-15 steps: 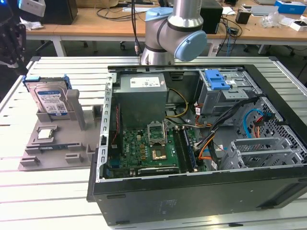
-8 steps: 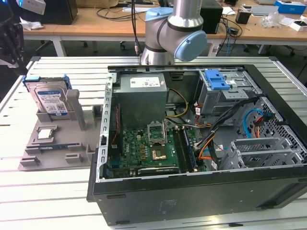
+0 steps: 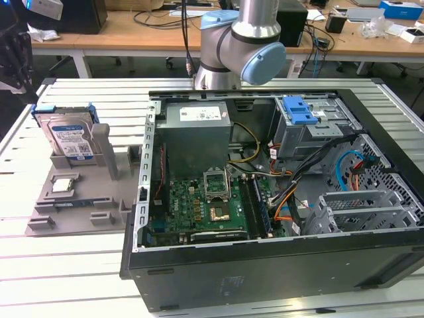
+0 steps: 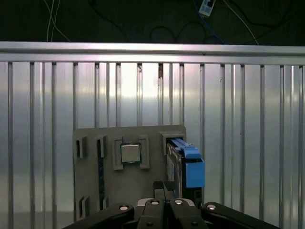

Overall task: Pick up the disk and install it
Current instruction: 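Pick up the disk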

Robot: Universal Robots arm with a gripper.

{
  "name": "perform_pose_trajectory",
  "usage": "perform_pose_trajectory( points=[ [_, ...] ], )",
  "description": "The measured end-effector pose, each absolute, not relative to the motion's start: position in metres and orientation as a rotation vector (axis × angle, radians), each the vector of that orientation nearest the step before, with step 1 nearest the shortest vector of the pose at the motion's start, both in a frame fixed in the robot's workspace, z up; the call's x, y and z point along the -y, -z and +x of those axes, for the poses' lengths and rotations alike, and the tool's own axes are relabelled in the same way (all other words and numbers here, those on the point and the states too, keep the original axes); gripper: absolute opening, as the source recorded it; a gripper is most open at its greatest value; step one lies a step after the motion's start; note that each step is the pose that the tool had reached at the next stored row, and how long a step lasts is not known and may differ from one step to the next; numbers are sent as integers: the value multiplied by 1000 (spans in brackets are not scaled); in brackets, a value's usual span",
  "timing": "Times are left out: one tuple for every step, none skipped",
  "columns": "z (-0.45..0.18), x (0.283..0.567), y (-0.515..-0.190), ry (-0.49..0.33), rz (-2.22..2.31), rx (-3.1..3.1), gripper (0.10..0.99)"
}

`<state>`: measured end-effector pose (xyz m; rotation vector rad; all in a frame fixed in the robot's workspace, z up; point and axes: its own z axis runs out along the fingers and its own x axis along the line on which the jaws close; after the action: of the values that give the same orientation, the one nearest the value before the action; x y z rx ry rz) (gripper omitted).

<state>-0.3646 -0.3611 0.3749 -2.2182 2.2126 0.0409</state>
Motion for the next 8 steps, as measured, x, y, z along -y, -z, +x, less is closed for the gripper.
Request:
perform_pose_trajectory(
  points=[
    [-365,361,-375,-41,-2218,-2212,106],
    [-365,361,-375,-41,-2219,-2212,106],
    [-365,361,-375,-41,-2219,-2212,106],
    [-365,361,-375,-41,-2219,-2211,106],
    [-365,361,-375,-41,-2219,-2211,114],
    [-365,361,-375,-41,-2220,-2211,169],
    [-365,361,-375,-41,-2220,-2211,235],
    [-365,361,-375,-41,-2220,-2211,235]
  ],
)
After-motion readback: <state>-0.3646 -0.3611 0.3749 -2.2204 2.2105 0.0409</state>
